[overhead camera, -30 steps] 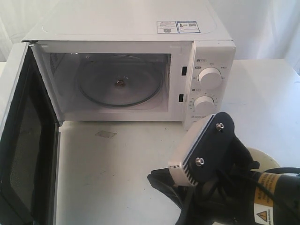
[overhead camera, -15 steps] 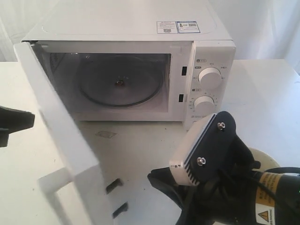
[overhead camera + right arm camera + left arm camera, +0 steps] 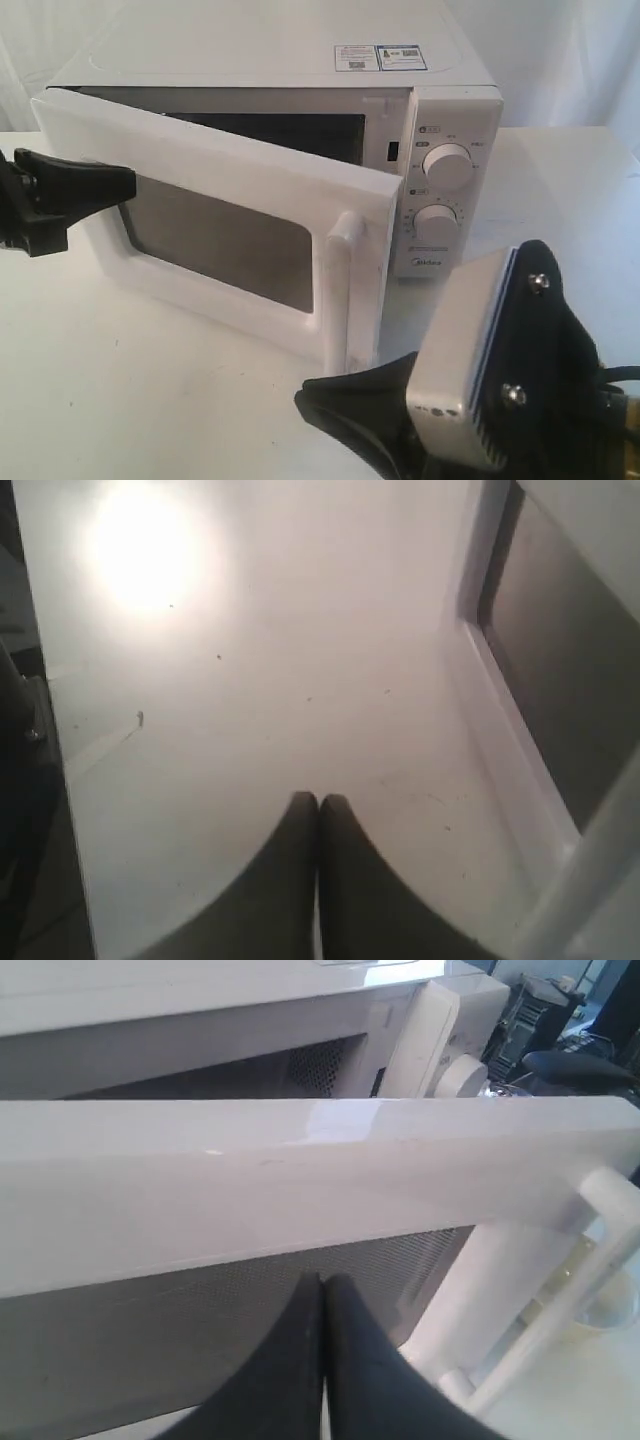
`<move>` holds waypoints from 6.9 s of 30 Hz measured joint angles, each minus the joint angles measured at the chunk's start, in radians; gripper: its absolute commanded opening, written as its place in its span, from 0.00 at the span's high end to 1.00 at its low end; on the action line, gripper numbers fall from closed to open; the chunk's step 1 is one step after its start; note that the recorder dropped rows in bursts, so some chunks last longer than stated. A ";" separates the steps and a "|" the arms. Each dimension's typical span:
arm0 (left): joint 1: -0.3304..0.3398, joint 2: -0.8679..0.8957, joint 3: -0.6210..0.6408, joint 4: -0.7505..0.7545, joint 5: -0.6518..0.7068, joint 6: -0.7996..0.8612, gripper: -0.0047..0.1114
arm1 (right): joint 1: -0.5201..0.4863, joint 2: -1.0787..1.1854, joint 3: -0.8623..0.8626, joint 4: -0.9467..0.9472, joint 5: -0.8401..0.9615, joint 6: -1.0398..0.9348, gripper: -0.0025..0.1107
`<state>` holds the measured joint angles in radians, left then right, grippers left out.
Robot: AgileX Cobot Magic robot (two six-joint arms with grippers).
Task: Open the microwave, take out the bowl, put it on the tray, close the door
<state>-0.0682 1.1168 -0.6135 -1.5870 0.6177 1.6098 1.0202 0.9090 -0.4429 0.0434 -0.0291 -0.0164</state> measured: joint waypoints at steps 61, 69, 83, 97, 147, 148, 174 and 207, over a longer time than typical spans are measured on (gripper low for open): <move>0.000 0.061 0.000 0.018 0.147 0.069 0.96 | -0.206 0.942 -0.379 0.608 -1.180 -0.334 0.98; 0.000 0.061 0.000 0.018 0.147 0.069 0.96 | -0.231 0.976 -0.421 0.601 -1.184 -0.334 0.98; 0.000 0.061 0.000 0.018 0.143 0.069 0.96 | -0.232 0.993 -0.420 0.574 -1.195 -0.334 0.98; 0.000 0.061 0.000 0.018 0.143 0.069 0.96 | -0.072 0.740 -0.177 0.608 -1.185 -0.334 0.98; 0.000 0.061 0.000 0.018 0.143 0.069 0.96 | -0.219 0.097 -0.052 0.634 -0.219 -0.388 0.98; 0.000 0.061 0.000 0.018 0.143 0.069 0.96 | -0.243 0.067 -0.029 0.634 -0.207 -0.375 0.98; 0.000 0.061 0.000 0.018 0.143 0.069 0.96 | -0.743 -0.880 0.437 0.636 -0.050 -0.238 0.98; 0.000 0.061 0.000 0.018 0.143 0.069 0.96 | -0.876 -0.902 0.437 0.234 0.247 -0.086 0.98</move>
<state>-0.0682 1.1783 -0.6135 -1.5685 0.7609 1.6786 0.1443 0.0068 -0.0056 0.2778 0.2175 -0.1028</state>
